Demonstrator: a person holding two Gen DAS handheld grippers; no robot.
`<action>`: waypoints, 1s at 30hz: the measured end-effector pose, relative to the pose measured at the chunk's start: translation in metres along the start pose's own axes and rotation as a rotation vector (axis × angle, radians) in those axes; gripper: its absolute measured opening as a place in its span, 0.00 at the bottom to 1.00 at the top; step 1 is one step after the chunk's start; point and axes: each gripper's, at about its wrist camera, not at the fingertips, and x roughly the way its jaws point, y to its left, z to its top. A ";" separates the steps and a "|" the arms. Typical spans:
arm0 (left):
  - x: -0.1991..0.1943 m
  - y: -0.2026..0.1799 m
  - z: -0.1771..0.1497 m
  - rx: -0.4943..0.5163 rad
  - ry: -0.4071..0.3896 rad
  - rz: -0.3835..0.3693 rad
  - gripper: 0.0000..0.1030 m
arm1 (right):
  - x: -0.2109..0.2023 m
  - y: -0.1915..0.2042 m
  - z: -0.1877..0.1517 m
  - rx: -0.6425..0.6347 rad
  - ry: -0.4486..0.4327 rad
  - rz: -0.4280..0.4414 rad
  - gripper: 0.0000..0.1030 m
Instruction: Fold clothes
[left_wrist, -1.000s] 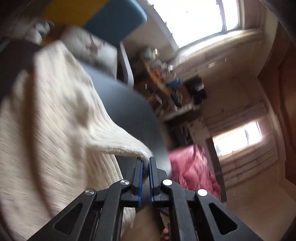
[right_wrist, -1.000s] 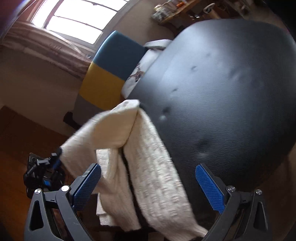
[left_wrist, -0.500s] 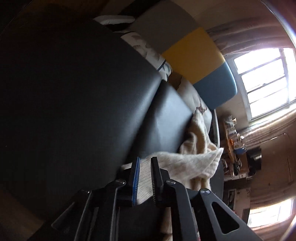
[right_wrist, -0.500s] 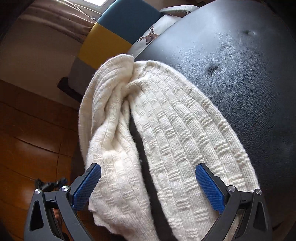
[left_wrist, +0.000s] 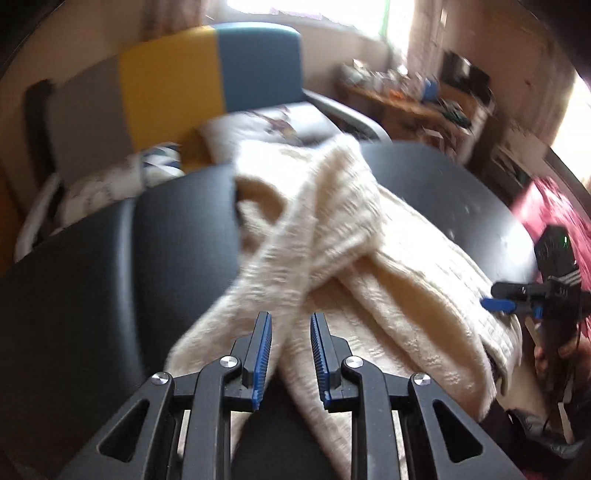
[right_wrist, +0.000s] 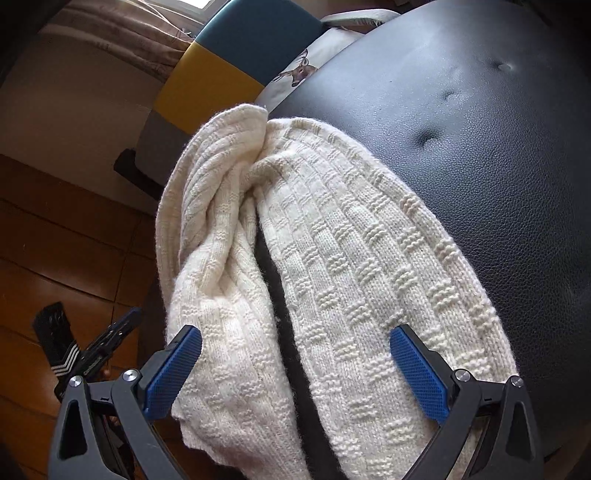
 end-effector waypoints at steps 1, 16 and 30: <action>0.006 -0.002 0.002 0.013 0.010 -0.003 0.20 | 0.000 0.000 0.000 -0.002 0.000 0.000 1.00; 0.083 -0.017 0.020 0.084 0.144 0.154 0.20 | -0.001 0.003 -0.008 -0.063 -0.033 -0.009 1.00; 0.036 0.020 0.016 -0.101 -0.016 0.163 0.04 | 0.001 0.013 -0.010 -0.097 -0.009 -0.074 1.00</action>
